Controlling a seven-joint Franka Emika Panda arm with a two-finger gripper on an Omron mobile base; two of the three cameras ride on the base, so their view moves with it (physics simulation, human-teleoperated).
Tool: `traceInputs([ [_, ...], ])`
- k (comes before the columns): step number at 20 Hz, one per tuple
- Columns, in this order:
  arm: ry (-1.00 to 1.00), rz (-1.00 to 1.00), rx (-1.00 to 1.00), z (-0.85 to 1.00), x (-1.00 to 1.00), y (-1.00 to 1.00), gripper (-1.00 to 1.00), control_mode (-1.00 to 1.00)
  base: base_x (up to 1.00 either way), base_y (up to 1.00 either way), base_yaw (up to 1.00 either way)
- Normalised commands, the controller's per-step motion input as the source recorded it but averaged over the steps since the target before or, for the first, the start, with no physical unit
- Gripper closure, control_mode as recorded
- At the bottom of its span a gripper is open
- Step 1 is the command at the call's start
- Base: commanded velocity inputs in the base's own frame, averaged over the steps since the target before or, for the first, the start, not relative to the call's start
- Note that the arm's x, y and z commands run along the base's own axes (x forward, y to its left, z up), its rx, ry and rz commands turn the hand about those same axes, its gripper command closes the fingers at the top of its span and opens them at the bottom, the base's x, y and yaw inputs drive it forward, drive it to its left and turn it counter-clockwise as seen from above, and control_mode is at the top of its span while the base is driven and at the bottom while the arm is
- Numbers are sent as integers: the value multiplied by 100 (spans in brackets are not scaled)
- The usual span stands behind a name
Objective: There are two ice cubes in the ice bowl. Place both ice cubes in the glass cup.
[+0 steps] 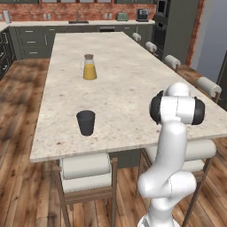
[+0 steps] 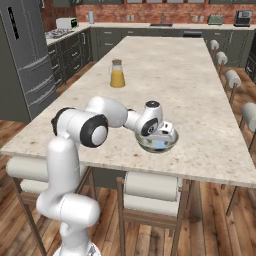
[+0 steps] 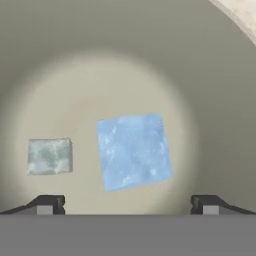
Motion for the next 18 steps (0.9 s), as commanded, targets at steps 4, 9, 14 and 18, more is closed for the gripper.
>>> traceInputs([
  [4,0,0,0,-19,34,-4,-100,-100,0,0,0],
  [9,1,0,0,-25,34,-6,-100,-100,0,0,0],
  [14,14,0,-2,-44,-16,-10,100,-100,0,0,0],
  [18,5,0,0,-6,-34,2,100,-100,0,0,0],
])
